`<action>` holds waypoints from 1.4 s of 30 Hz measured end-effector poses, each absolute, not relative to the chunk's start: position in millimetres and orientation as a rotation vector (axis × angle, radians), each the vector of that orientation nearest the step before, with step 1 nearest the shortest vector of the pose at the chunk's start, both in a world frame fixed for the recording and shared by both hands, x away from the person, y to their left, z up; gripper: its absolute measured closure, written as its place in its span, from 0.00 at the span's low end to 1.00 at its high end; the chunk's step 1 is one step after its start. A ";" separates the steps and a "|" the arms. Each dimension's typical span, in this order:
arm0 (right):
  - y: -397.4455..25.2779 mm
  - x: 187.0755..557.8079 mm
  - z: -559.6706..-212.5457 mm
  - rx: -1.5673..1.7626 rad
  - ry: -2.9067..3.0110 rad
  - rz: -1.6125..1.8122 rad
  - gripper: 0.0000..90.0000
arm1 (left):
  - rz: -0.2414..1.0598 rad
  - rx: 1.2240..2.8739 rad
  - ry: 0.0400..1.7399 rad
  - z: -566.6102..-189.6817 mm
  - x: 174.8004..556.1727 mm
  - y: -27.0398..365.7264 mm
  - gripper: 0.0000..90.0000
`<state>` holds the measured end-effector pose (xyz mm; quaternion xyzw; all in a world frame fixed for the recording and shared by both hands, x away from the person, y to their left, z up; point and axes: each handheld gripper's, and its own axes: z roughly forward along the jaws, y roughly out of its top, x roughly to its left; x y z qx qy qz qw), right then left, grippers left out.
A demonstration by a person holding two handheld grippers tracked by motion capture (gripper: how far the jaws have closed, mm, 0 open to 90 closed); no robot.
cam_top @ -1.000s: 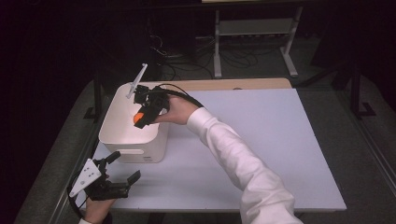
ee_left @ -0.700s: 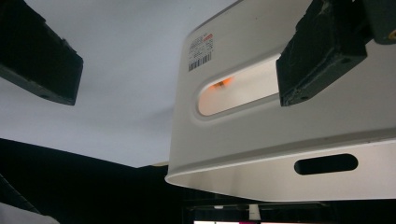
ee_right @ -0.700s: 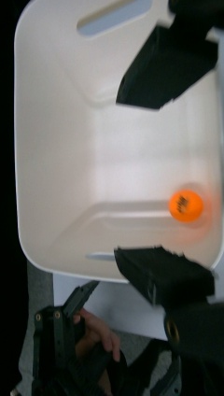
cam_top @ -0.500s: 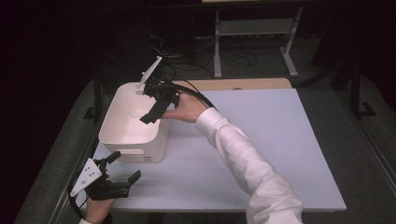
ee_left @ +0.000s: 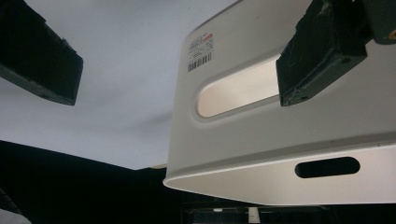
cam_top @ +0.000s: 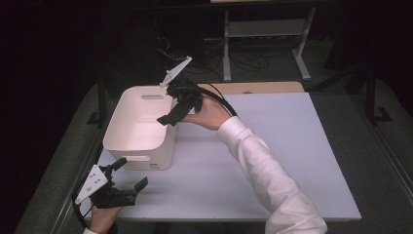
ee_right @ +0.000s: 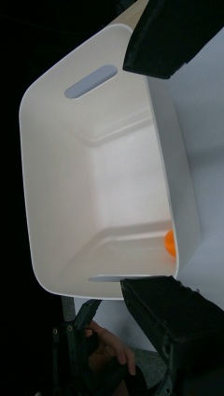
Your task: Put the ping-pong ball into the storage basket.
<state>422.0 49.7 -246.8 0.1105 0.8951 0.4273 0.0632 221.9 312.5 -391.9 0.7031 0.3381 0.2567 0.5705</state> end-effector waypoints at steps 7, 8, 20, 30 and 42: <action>35.1 420.7 -251.6 0.345 2.682 1.309 0.00 | 0.614 1.654 0.802 -391.5 221.8 312.2 0.00; 33.4 420.4 -252.9 0.358 2.681 1.314 0.00 | 0.614 1.653 0.802 -391.6 221.8 312.2 0.00; 10.1 412.7 -263.8 0.415 2.671 1.331 0.00 | 0.613 1.652 0.801 -392.0 222.0 311.5 0.00; -12.5 407.0 -269.3 0.481 2.646 1.359 0.00 | 0.620 1.661 0.798 -392.2 223.1 311.4 0.00; -33.1 403.5 -287.2 0.509 2.621 1.396 0.00 | 0.621 1.659 0.799 -392.1 223.0 311.7 0.00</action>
